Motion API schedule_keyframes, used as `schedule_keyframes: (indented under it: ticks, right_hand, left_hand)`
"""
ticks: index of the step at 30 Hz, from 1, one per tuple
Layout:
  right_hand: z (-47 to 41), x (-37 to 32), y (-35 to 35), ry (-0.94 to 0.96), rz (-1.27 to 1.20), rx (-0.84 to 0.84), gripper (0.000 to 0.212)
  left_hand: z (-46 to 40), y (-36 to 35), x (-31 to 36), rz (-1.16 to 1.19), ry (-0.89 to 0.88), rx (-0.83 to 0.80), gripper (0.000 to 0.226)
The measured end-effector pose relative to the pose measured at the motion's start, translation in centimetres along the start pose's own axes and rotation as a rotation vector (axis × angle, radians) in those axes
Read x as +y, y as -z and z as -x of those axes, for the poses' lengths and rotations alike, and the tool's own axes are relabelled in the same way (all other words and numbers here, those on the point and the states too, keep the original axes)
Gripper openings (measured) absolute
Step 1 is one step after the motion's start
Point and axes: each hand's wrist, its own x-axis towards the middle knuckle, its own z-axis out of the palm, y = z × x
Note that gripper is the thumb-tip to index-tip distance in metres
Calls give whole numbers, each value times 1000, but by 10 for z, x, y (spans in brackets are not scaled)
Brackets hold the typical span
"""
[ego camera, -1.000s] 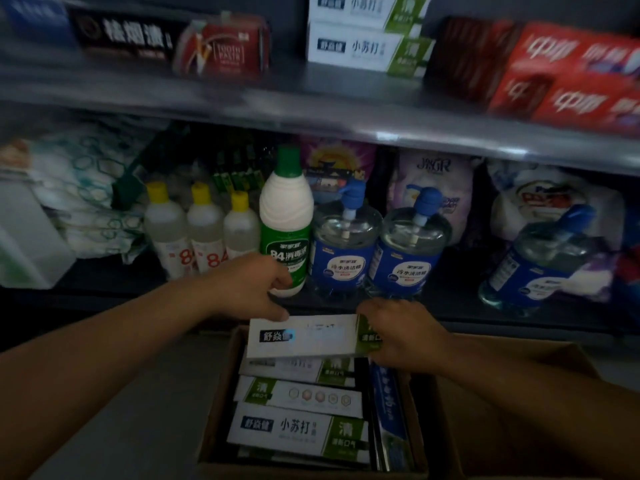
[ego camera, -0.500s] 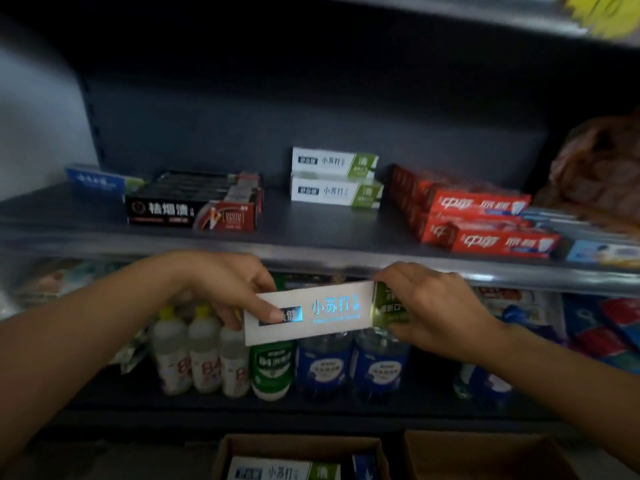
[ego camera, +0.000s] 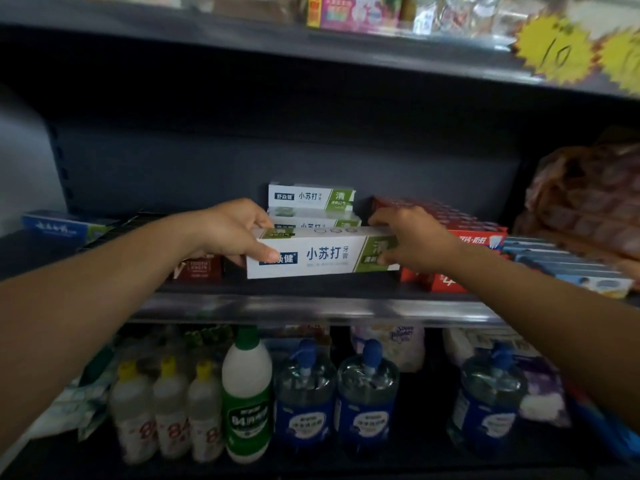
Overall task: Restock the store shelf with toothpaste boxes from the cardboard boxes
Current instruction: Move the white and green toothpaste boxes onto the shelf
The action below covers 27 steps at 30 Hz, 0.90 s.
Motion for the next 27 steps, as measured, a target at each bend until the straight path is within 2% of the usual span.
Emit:
schedule_keyframes:
  ticks: [3, 7, 12, 17, 22, 27]
  right_hand:
    - [-19, 11, -13, -35, -8, -9, 54]
    - [-40, 24, -38, -59, 23, -77, 47]
    - [-62, 38, -59, -67, 65, -119, 46]
    - [-79, 47, -67, -62, 100, -121, 43]
    - [-95, 48, -72, -102, 133, -86, 41]
    - [-117, 49, -78, -97, 173, -93, 35]
  left_hand:
    - [-25, -6, -8, -71, -12, 51, 25]
    - [-57, -18, -25, -158, 12, 80, 43]
    - [-89, -27, -38, -233, 7, 72, 40]
    - [-109, -25, -41, -356, 8, 178, 62]
    - [-126, -24, -44, -449, 10, 295, 57]
    - [-147, -21, -52, -534, 7, 320, 33]
